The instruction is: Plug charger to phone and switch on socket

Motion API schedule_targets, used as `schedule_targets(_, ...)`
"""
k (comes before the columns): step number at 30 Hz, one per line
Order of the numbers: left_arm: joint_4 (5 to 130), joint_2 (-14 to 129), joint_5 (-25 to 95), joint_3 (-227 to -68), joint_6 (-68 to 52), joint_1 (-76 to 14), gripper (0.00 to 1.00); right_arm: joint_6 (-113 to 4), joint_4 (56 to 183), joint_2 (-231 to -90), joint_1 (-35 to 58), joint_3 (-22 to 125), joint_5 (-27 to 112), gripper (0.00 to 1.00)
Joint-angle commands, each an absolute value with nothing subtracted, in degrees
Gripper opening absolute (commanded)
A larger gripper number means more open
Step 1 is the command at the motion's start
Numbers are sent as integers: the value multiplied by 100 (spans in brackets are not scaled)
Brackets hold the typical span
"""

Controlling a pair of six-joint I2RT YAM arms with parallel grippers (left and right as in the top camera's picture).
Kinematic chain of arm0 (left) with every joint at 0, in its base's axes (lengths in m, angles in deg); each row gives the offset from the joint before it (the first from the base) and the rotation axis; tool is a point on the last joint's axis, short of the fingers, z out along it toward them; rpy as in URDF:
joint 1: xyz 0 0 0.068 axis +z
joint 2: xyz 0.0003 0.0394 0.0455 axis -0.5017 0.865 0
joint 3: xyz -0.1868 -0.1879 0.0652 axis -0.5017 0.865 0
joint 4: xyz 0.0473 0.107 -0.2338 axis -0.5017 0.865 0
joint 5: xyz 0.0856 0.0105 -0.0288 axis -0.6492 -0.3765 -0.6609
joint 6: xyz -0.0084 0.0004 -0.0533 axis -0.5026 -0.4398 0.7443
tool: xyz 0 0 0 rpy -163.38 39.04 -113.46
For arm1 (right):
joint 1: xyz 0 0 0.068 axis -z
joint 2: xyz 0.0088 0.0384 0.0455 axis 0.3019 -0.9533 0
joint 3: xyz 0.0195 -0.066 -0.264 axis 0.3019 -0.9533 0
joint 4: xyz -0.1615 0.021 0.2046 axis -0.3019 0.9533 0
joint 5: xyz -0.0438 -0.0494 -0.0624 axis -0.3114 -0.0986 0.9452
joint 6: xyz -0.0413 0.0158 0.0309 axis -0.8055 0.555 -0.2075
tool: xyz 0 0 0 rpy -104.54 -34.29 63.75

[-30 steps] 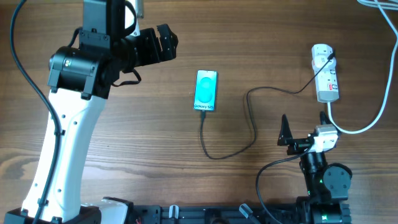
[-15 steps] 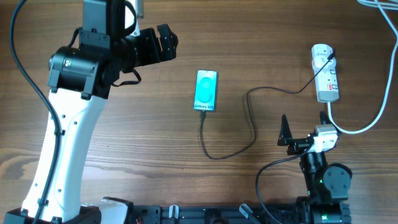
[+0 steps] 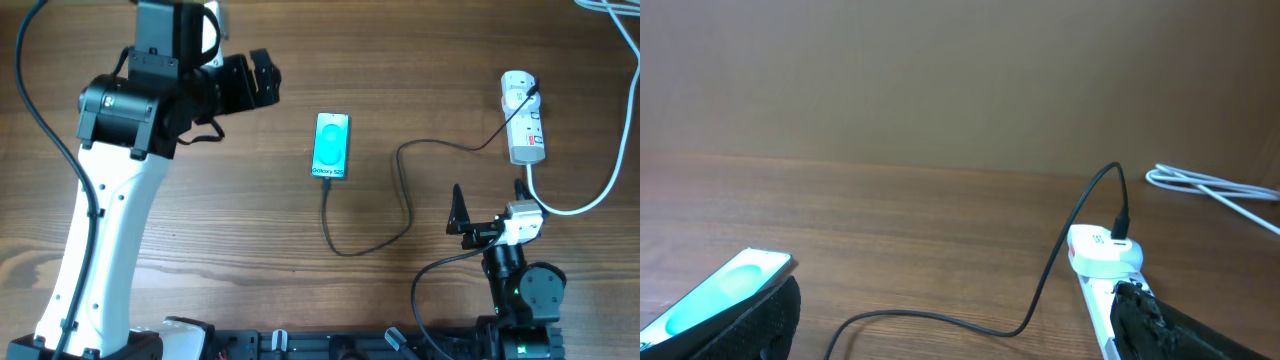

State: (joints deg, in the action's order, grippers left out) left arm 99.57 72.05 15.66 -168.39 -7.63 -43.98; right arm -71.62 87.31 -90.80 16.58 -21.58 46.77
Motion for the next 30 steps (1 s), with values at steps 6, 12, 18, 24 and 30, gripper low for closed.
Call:
schedule_targets(6, 9804, 5627, 845, -14350, -798, -4365, 100, -7265, 8696, -8993, 1629, -2204, 4771, 100)
schedule_targets(12, 7937, 4346, 773, -12232, -1789, -4337, 100, -7267, 8696, -8993, 1629, -2204, 4771, 100)
schedule_targets(18, 6333, 3079, 791, -10298, -2009, -4333, 100, -7265, 8696, -8993, 1629, -2204, 4771, 100)
schedule_targets(24, 4842, 1415, 791, -8523, -2143, -4333, 100, -7263, 8696, -8993, 1629, -2204, 4771, 100)
schedule_targets(30, 4335, -309, 797, -7439, -2154, -4090, 100, -7265, 8696, -8993, 1629, -2204, 4771, 100)
